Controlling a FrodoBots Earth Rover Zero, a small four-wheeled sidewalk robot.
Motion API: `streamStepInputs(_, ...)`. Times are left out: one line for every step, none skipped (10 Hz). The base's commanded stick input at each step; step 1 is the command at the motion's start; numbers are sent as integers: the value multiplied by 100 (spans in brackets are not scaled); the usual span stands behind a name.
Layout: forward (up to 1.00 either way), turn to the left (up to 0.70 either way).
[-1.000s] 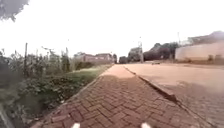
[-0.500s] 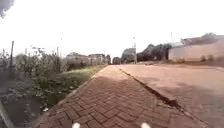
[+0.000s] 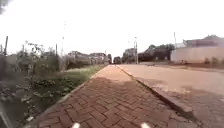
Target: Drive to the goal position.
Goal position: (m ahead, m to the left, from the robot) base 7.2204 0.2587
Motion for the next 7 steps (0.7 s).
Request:
streamStepInputs(70, 0)
streamStepInputs(70, 0)
streamStepInputs(70, 0)
streamStepInputs(70, 0)
streamStepInputs(70, 0)
streamStepInputs(70, 0)
streamStepInputs(70, 0)
